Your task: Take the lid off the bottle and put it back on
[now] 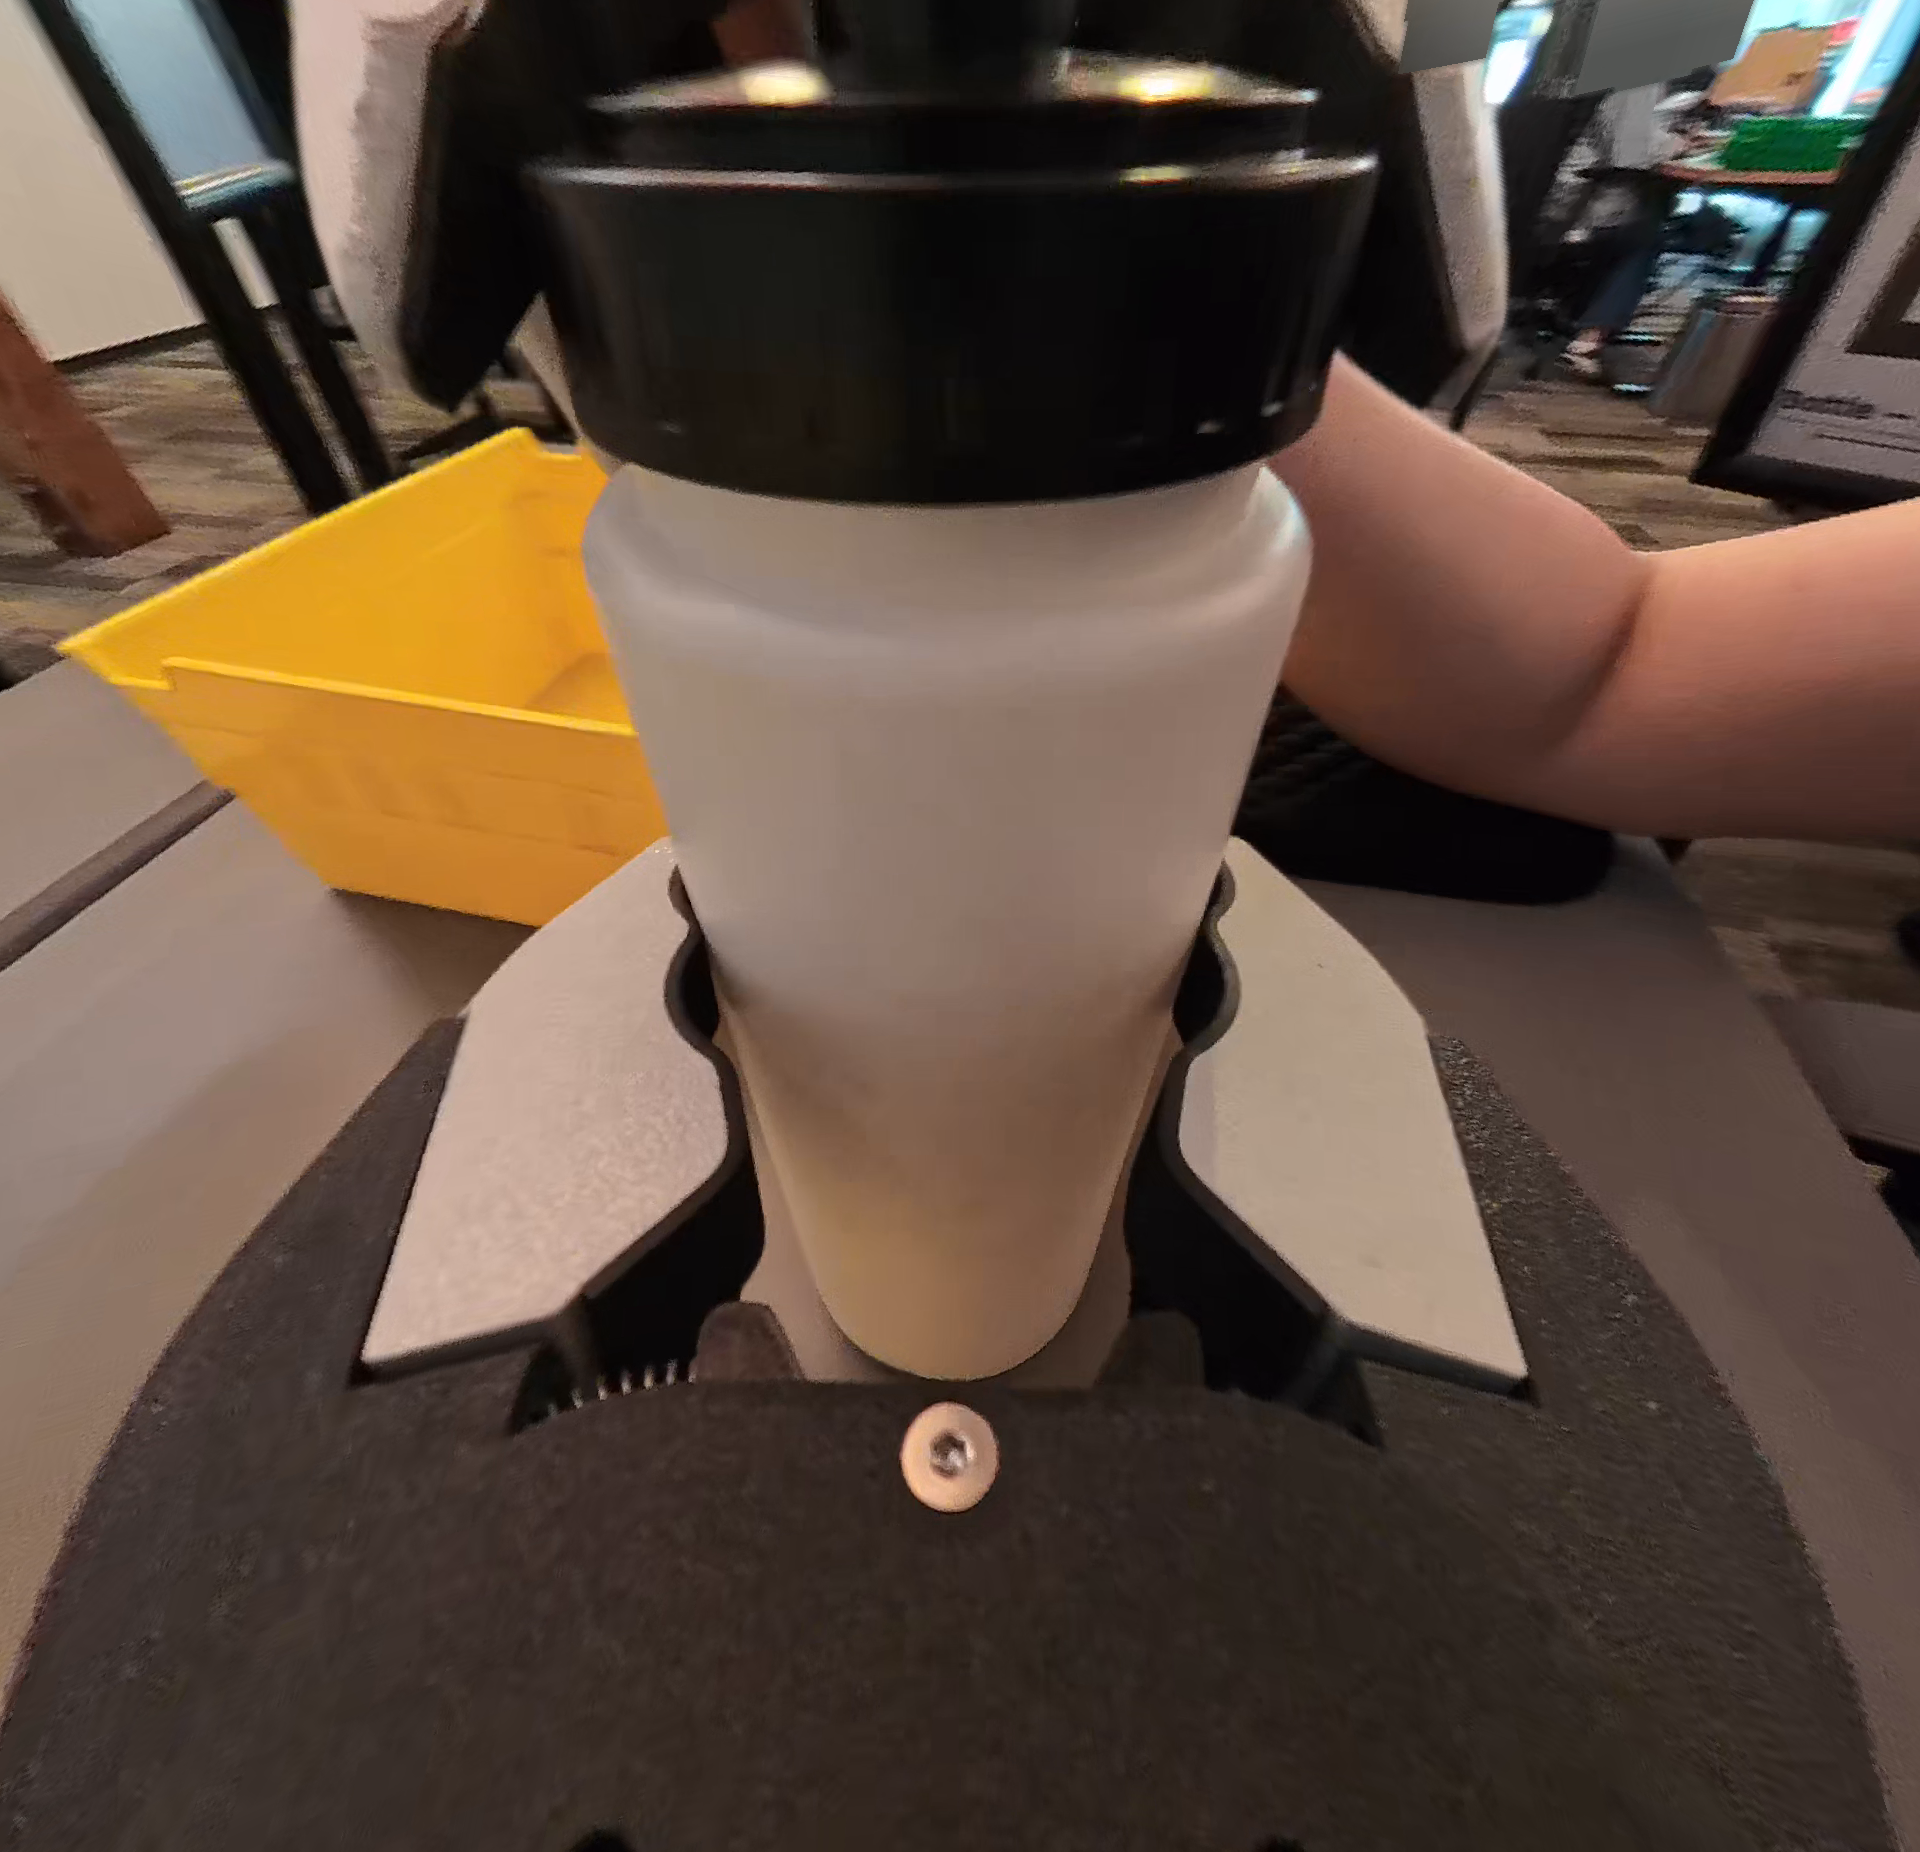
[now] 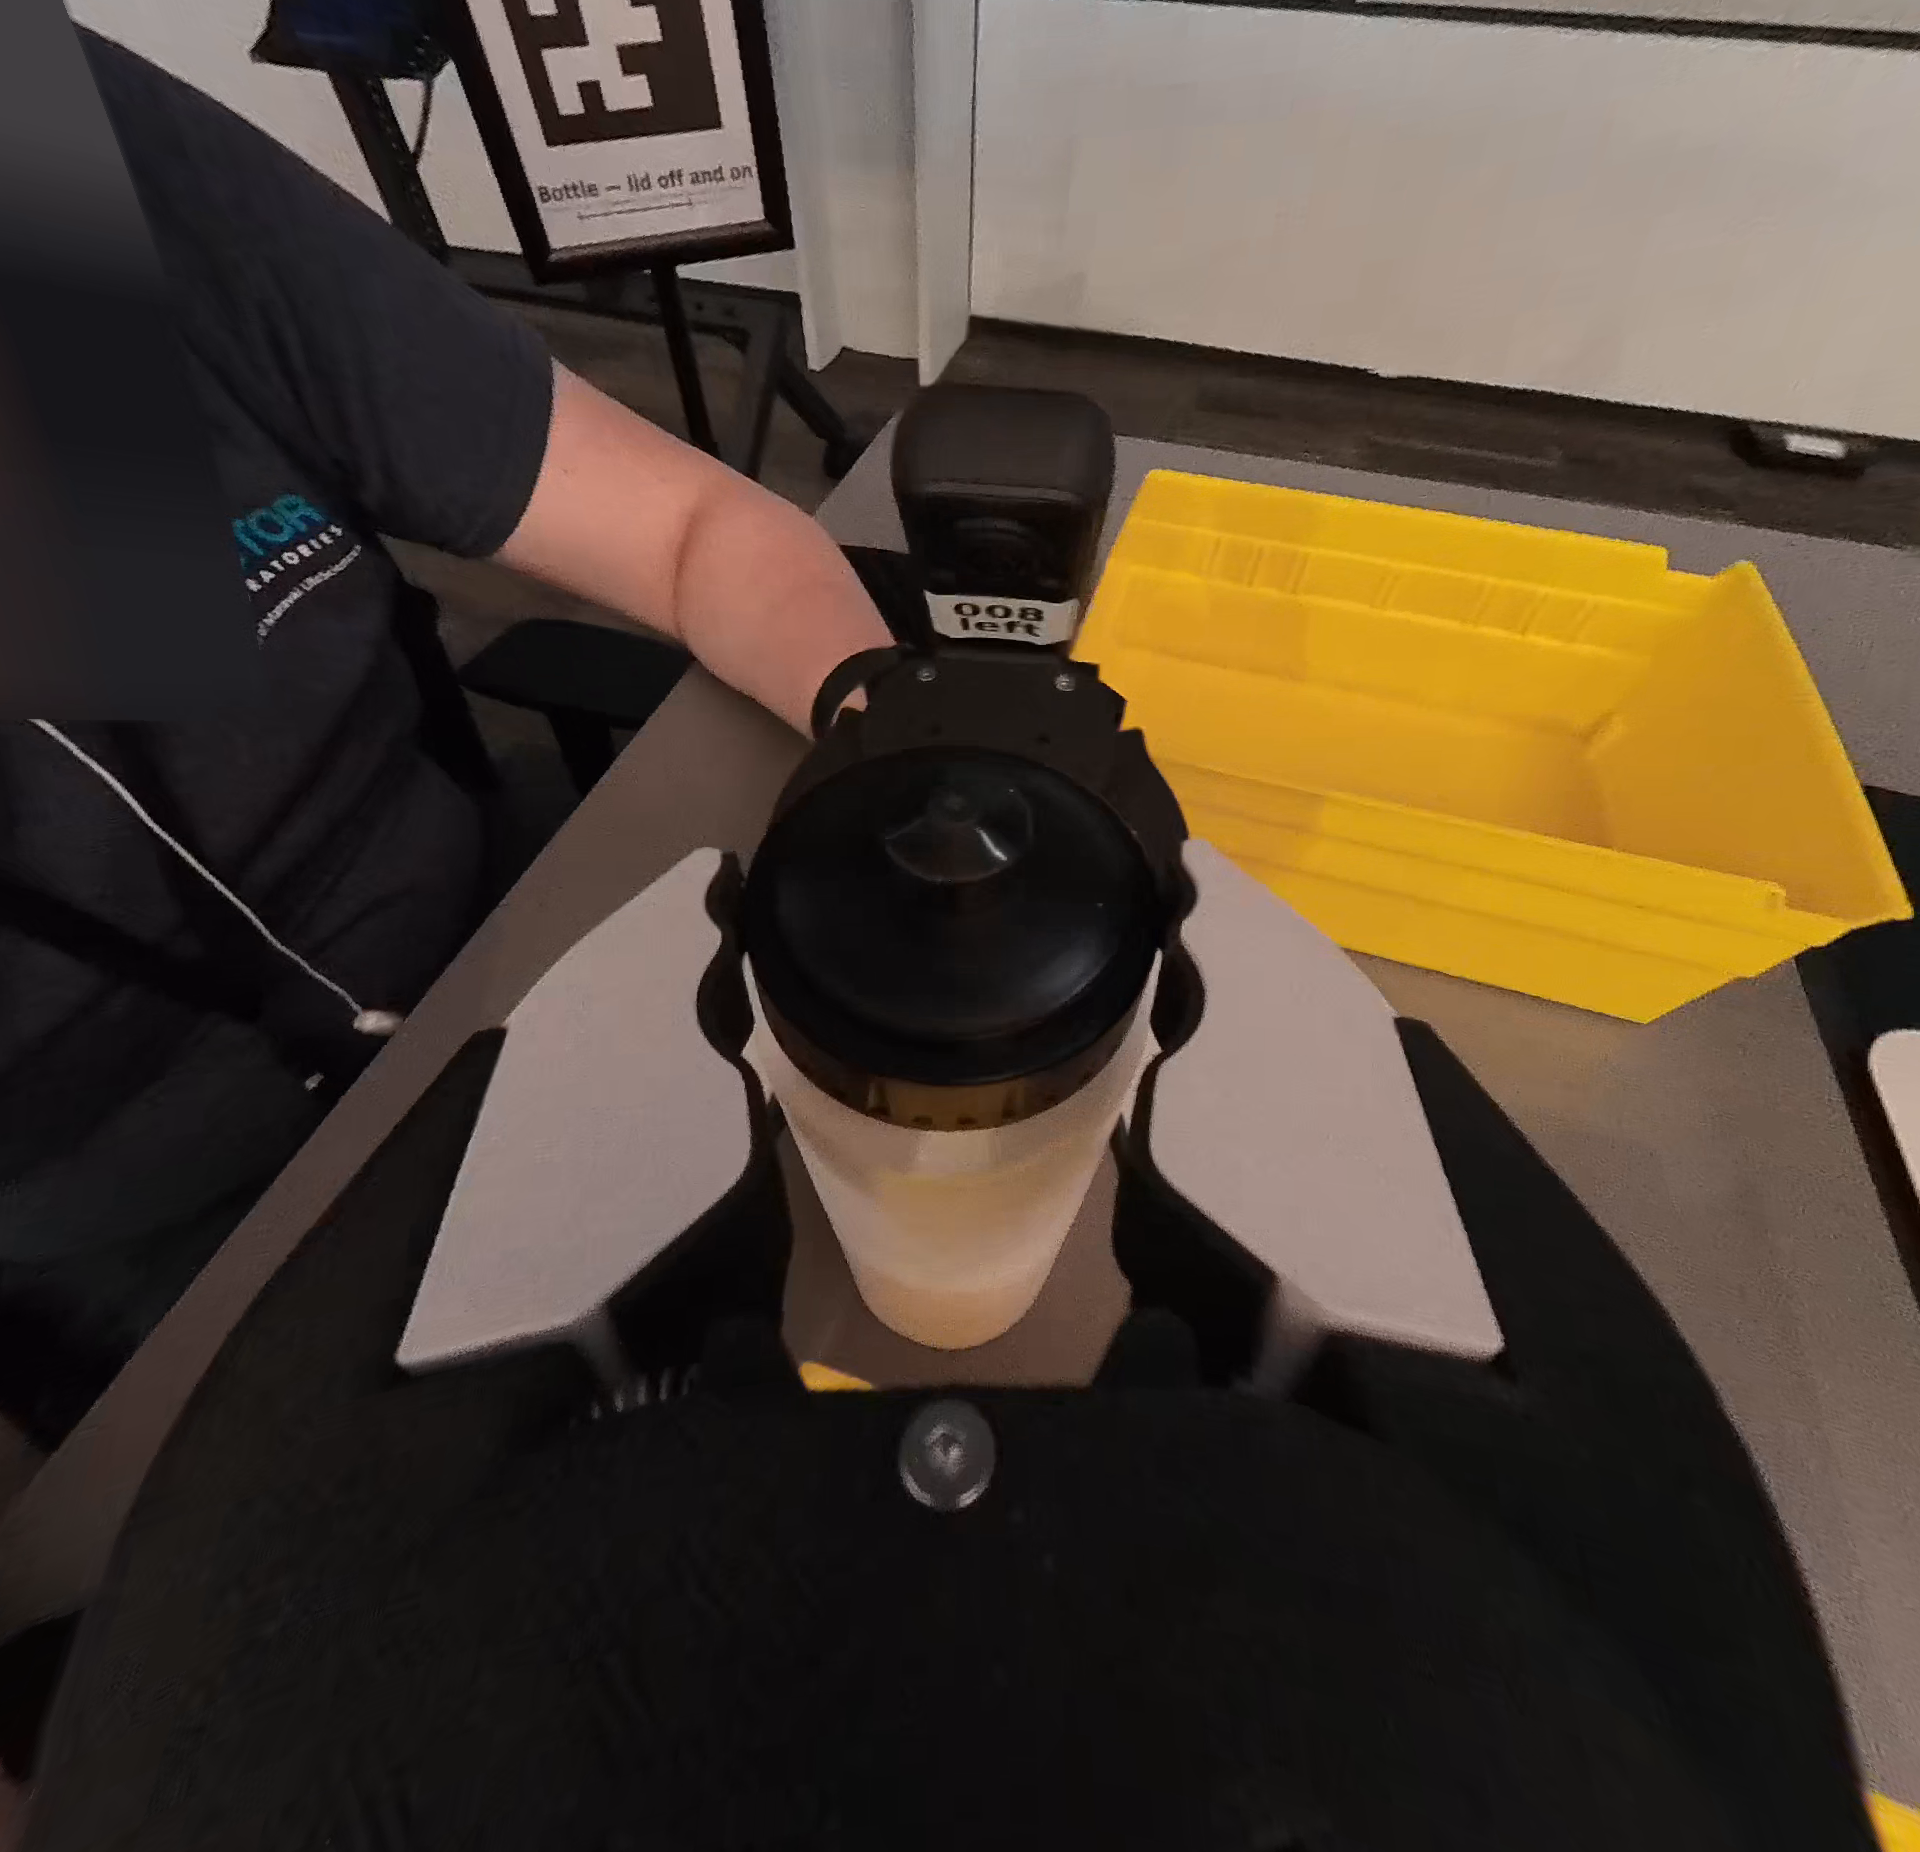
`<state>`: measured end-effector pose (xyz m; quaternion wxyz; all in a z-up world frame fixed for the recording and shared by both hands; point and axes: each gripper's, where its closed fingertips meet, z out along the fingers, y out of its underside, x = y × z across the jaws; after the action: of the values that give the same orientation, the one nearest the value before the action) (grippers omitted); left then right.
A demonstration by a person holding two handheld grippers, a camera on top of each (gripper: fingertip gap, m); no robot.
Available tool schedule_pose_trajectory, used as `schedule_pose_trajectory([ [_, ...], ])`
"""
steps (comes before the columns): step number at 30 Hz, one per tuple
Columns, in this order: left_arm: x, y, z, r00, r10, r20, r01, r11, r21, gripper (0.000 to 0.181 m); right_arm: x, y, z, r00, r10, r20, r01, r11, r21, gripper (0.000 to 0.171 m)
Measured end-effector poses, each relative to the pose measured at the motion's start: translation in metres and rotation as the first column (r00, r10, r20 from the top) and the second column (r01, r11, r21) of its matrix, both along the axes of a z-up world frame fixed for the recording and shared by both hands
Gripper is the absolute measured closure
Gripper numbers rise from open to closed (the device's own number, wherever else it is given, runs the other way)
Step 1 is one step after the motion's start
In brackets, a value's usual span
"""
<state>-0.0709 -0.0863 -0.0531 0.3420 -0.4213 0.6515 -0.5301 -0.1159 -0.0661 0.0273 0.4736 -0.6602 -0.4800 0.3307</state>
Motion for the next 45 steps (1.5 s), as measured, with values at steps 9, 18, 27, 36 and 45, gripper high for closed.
schedule_pose_trajectory([
  [9,0.006,0.043,0.001,0.972,0.233,-0.002,-0.233,0.972,-0.016,0.093,0.009,0.041,0.004,0.941,-0.335,0.051,0.336,0.942,-0.009,0.090],
  [18,0.005,0.027,0.000,0.990,0.140,-0.007,-0.140,0.990,-0.004,0.093,0.010,0.026,0.004,0.979,-0.204,0.023,0.204,0.978,-0.031,0.098],
  [27,-0.002,-0.001,0.002,0.999,-0.046,-0.020,0.044,0.997,-0.071,0.093,0.006,0.003,0.013,0.972,0.060,-0.226,-0.071,0.997,-0.043,0.098],
  [36,-0.011,-0.023,0.002,0.983,-0.182,-0.010,0.182,0.982,-0.057,0.094,-0.003,-0.024,0.020,0.905,0.274,-0.325,-0.280,0.960,0.029,0.098],
  [45,0.004,0.027,0.001,0.992,0.123,-0.005,-0.123,0.992,-0.025,0.094,0.013,0.030,0.019,0.966,-0.141,-0.216,0.138,0.990,-0.032,0.082],
])
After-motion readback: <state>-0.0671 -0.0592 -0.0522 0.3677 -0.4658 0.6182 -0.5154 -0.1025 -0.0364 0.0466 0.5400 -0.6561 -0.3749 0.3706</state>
